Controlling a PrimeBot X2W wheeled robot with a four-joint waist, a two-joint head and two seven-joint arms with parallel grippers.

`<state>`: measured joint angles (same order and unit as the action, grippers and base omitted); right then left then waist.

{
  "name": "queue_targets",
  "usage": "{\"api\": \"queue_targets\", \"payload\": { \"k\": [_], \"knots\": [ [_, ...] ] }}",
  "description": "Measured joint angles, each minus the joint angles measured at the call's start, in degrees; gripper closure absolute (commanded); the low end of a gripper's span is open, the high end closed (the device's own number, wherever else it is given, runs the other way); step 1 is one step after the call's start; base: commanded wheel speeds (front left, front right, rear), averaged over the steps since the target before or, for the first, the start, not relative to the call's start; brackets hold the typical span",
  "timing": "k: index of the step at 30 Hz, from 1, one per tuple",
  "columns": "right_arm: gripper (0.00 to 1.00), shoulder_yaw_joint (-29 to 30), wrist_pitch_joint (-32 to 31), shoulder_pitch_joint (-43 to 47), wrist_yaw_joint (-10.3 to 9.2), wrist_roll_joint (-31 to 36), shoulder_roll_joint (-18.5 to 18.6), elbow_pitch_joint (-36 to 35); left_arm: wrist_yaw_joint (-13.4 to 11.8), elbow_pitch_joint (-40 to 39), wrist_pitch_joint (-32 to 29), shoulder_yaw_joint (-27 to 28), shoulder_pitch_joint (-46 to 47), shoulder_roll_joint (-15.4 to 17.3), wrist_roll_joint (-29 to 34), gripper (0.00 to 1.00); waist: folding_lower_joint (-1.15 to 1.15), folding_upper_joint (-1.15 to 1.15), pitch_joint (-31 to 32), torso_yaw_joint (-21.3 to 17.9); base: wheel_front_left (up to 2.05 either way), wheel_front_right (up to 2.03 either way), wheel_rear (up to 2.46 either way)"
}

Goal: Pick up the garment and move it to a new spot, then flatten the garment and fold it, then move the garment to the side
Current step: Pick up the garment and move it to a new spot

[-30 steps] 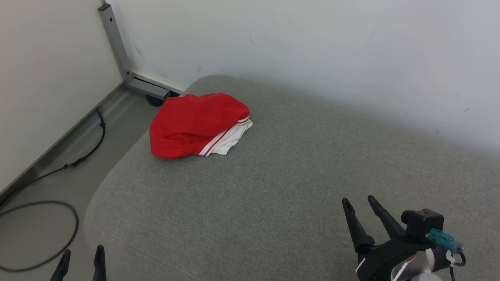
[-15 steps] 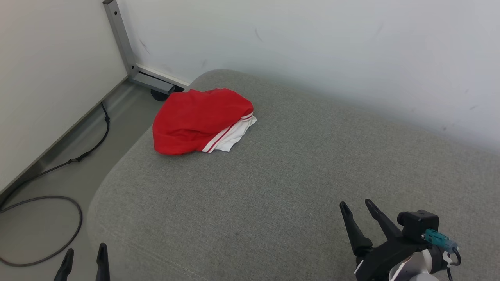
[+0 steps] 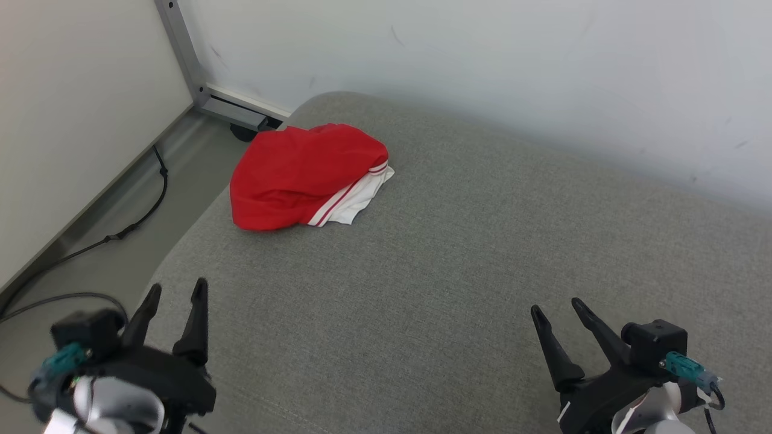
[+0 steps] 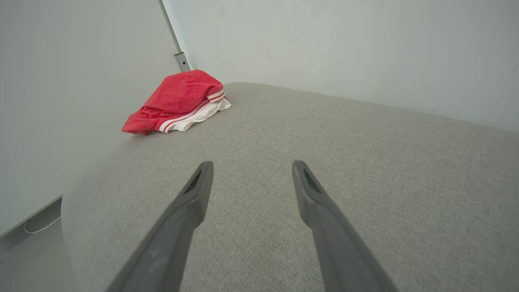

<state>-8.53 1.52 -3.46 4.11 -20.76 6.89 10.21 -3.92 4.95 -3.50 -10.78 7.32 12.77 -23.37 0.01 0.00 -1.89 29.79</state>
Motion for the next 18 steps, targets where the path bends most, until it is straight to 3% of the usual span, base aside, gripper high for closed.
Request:
{"api": "queue_targets", "payload": {
  "k": [7, 18],
  "knots": [
    [0.00, -0.2, -1.3, 1.5, -0.08, 2.2, 3.3, -6.9, 1.0, 12.2, -7.1, -1.7, 14.1, -3.2, -2.3, 0.00, 0.00, 0.00, -3.2, -0.7, 0.00, 0.00, 0.00],
    [0.00, -2.2, -6.8, 3.1, -0.15, 7.4, 7.9, -19.5, 0.3, 22.8, -11.6, 2.2, 24.2, -2.9, -3.9, 0.00, 0.01, 0.00, -8.8, -4.9, 0.00, 0.00, 0.00]
  ]
}}
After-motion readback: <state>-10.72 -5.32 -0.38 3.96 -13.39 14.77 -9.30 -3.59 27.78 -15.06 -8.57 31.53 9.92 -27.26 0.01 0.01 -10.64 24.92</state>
